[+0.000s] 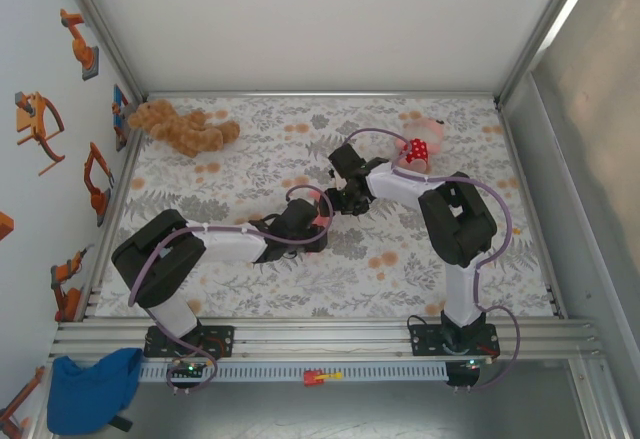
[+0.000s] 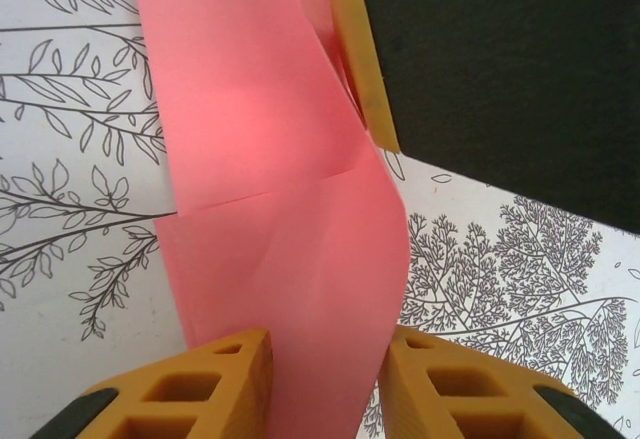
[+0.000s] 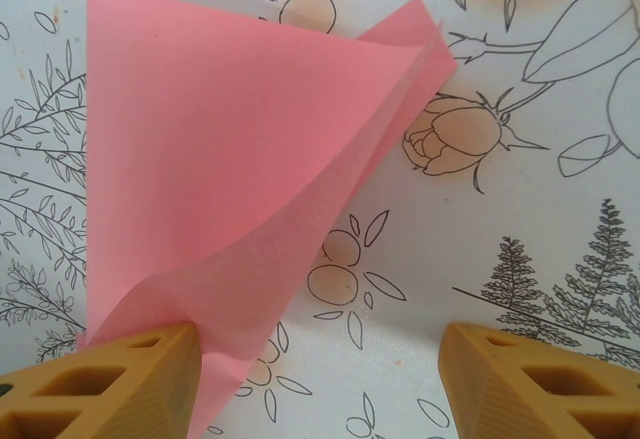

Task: Fold a paper plane with a square sheet of paper (pick it up from the middle)
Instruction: Fold the wing for the fifth time at the center of the table.

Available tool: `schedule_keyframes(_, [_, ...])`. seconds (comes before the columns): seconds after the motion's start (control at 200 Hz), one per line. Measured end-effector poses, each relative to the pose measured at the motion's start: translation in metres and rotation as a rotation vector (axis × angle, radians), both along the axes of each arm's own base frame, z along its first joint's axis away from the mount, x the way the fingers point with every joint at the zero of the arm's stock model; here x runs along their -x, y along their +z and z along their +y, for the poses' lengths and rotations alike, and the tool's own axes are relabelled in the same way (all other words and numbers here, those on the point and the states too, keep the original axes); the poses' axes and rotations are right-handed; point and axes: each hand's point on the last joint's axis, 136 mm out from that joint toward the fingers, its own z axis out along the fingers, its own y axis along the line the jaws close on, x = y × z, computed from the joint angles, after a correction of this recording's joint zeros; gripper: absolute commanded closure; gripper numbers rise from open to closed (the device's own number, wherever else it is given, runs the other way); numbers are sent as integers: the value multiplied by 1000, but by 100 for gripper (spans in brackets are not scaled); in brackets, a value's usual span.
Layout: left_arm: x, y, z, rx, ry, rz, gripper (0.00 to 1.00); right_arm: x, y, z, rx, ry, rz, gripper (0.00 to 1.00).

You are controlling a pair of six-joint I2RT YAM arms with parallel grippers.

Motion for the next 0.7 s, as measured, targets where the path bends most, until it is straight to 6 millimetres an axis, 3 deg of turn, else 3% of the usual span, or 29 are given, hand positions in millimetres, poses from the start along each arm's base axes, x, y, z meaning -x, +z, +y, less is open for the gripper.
schedule_keyframes(0.466, [-3,-4,2,138,17,16,84,-3,8,-2,-63,-8,16,34])
schedule_keyframes(0.701, [-3,-3,4,227,20,40,88,-16,56,-13,-220,3,-64,33])
